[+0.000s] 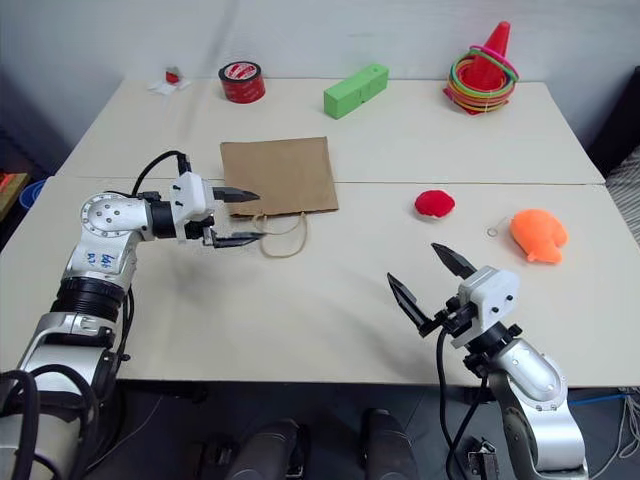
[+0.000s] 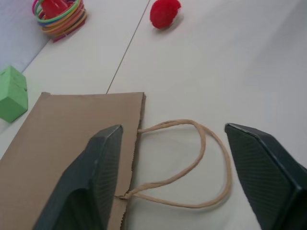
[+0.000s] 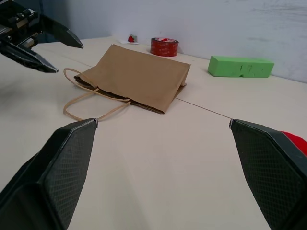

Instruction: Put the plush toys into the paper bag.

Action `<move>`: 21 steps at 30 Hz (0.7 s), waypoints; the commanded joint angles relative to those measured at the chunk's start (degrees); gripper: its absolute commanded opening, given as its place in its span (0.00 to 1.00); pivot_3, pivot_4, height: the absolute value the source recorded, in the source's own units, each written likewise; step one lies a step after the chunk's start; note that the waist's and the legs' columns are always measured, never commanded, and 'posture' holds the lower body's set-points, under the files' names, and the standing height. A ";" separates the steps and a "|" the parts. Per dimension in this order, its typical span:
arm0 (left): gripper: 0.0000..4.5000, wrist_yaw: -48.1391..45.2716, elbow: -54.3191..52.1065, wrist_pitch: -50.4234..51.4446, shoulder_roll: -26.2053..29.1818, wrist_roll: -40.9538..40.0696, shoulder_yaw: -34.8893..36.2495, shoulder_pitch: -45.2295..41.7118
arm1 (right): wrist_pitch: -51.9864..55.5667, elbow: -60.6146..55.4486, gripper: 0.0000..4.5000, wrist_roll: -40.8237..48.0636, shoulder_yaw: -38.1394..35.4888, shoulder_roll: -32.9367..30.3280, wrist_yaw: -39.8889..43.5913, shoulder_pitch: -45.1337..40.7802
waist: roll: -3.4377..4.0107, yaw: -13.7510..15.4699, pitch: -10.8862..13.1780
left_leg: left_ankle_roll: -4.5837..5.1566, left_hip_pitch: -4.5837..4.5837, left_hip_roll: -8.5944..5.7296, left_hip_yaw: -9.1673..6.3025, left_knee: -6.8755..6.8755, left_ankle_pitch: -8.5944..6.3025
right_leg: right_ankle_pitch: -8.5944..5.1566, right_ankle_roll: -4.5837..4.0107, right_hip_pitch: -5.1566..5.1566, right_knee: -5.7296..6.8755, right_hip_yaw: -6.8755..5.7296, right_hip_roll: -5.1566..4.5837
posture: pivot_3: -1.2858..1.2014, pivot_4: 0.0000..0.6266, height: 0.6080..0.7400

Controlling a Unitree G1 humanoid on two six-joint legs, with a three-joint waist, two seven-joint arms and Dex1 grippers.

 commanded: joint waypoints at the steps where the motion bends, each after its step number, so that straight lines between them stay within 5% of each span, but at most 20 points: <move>1: 0.97 6.42 3.09 -5.46 -2.43 5.64 -2.21 -1.56 | -1.35 -0.54 1.00 0.65 -0.27 0.34 0.61 0.46 | 0.00 0.13 0.00 | 0.04 -0.03 -0.02 0.00 0.04 -0.02 | 0.00 0.01 0.00 0.01 0.00 -0.01 | 0.52 0.24 1.00; 4: 0.97 11.32 6.22 -10.81 -3.72 11.81 -5.40 -2.65 | -1.40 -0.46 1.00 0.64 -0.17 0.17 0.96 0.44 | -0.01 -0.01 0.00 | 0.19 -0.10 -0.04 0.02 0.24 -0.11 | 0.04 0.08 0.00 0.01 0.01 -0.01 | 0.52 0.24 1.00; 9: 0.61 14.70 11.72 -12.30 -5.06 13.92 -6.23 -5.11 | -2.27 -0.59 1.00 -0.26 -1.95 -1.21 1.41 1.39 | -0.02 -0.26 0.00 | 0.25 -0.12 -0.02 0.12 0.31 -0.16 | 0.06 0.12 -0.03 0.04 0.08 0.01 | 0.52 0.24 1.00; 17: 0.03 7.25 12.18 -8.25 -4.54 10.90 -5.67 -7.51 | -3.04 1.33 1.00 0.11 -5.68 -3.49 2.69 1.96 | -0.03 -0.15 -0.01 | 0.29 -0.13 -0.03 0.15 0.39 -0.18 | 0.08 0.14 -0.03 0.06 0.08 0.00 | 0.52 0.24 1.00; 21: 0.01 0.66 1.72 4.69 -7.48 -0.30 -1.45 -7.16 | -1.51 0.95 1.00 1.98 -4.43 -3.80 4.66 1.16 | -0.03 -0.20 0.00 | 0.30 -0.15 -0.02 0.16 0.42 -0.18 | 0.08 0.14 -0.03 0.08 0.08 0.01 | 0.52 0.24 1.00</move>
